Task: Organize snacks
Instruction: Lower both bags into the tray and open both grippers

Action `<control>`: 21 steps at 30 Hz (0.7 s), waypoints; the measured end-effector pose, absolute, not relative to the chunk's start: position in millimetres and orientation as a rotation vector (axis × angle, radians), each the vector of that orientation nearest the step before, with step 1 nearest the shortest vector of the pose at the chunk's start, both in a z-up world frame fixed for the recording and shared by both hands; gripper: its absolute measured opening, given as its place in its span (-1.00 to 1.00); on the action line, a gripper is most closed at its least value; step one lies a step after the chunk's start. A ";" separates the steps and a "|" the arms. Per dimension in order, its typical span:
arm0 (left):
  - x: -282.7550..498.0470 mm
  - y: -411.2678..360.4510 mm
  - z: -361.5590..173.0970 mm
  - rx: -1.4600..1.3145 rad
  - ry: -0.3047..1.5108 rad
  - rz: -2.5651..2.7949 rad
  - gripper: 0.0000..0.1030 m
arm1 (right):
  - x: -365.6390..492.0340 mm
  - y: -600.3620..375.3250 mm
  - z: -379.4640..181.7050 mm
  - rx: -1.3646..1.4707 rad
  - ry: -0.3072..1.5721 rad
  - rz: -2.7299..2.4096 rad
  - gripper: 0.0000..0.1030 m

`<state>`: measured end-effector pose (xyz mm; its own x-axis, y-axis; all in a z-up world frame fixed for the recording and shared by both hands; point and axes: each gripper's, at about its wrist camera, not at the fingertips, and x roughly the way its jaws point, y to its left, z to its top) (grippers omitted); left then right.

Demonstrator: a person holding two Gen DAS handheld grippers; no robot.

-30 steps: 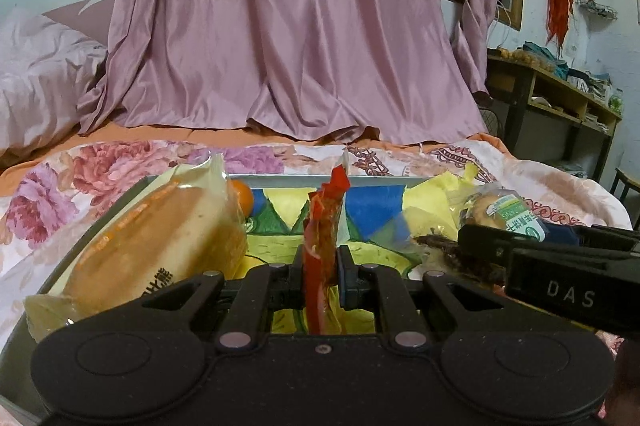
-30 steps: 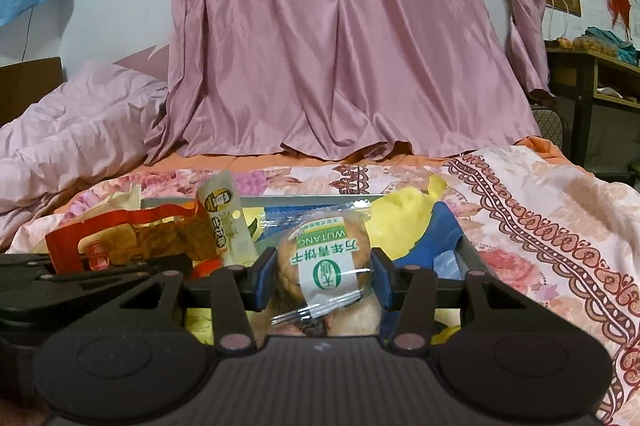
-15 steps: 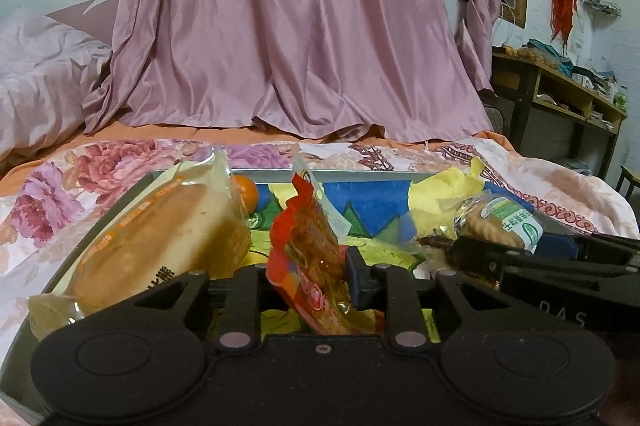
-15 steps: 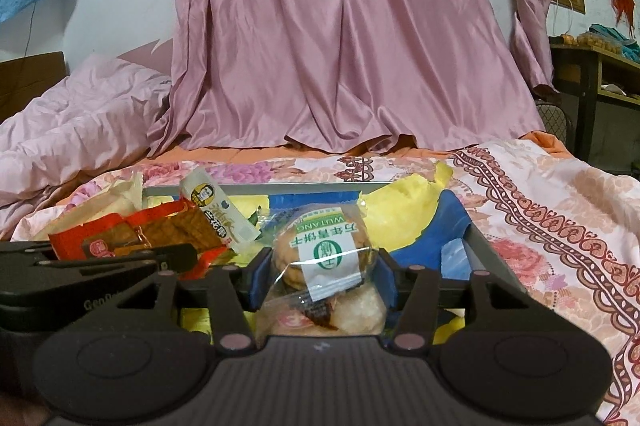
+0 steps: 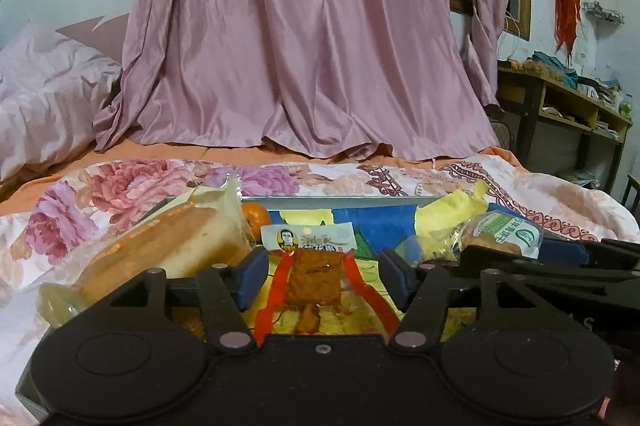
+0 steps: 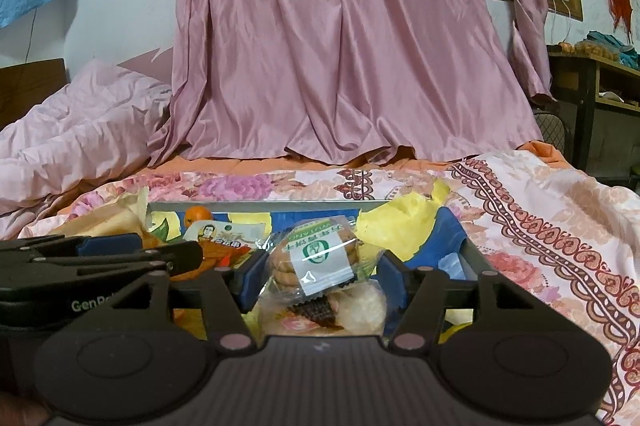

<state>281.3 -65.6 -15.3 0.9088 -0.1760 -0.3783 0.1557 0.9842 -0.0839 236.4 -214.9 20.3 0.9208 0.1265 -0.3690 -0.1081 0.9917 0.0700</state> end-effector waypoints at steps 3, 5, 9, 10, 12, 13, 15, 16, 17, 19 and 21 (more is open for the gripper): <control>280.0 -62.7 -13.1 -0.058 0.391 -0.167 0.32 | 234.1 -216.9 23.3 0.045 0.368 0.107 0.51; 279.6 -59.4 -10.6 -0.071 0.391 -0.159 0.43 | 231.7 -220.8 26.9 0.050 0.351 0.088 0.83; 278.6 -52.8 -3.5 -0.095 0.381 -0.144 0.87 | 226.2 -230.4 34.6 0.082 0.313 0.064 1.00; 277.8 -52.4 -2.0 -0.093 0.381 -0.141 0.94 | 225.6 -231.2 35.9 0.088 0.313 0.065 1.00; 276.7 -52.0 -0.5 -0.097 0.383 -0.132 0.96 | 223.7 -231.7 37.1 0.090 0.309 0.067 1.00; 276.1 -50.9 0.2 -0.101 0.386 -0.133 0.97 | 222.9 -231.5 37.5 0.094 0.308 0.071 1.00; 274.9 -49.1 1.9 -0.099 0.387 -0.134 0.98 | 221.3 -230.9 38.5 0.101 0.306 0.075 1.00; 273.6 -48.6 2.7 -0.095 0.385 -0.132 0.98 | 219.8 -230.4 39.3 0.104 0.305 0.076 1.00; 272.0 -48.2 4.2 -0.091 0.383 -0.130 0.98 | 218.3 -229.8 40.8 0.108 0.301 0.079 1.00; 268.1 -48.4 7.0 -0.089 0.376 -0.127 0.99 | 214.2 -229.5 44.6 0.115 0.291 0.086 1.00; 263.8 -48.1 10.3 -0.086 0.372 -0.130 0.99 | 208.9 -229.7 49.9 0.123 0.278 0.091 1.00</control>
<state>263.8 -48.1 10.3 0.9233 -0.1426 -0.3566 0.1110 0.9880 -0.1077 208.9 -229.7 49.9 0.9577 0.1060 -0.2674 -0.0720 0.9884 0.1337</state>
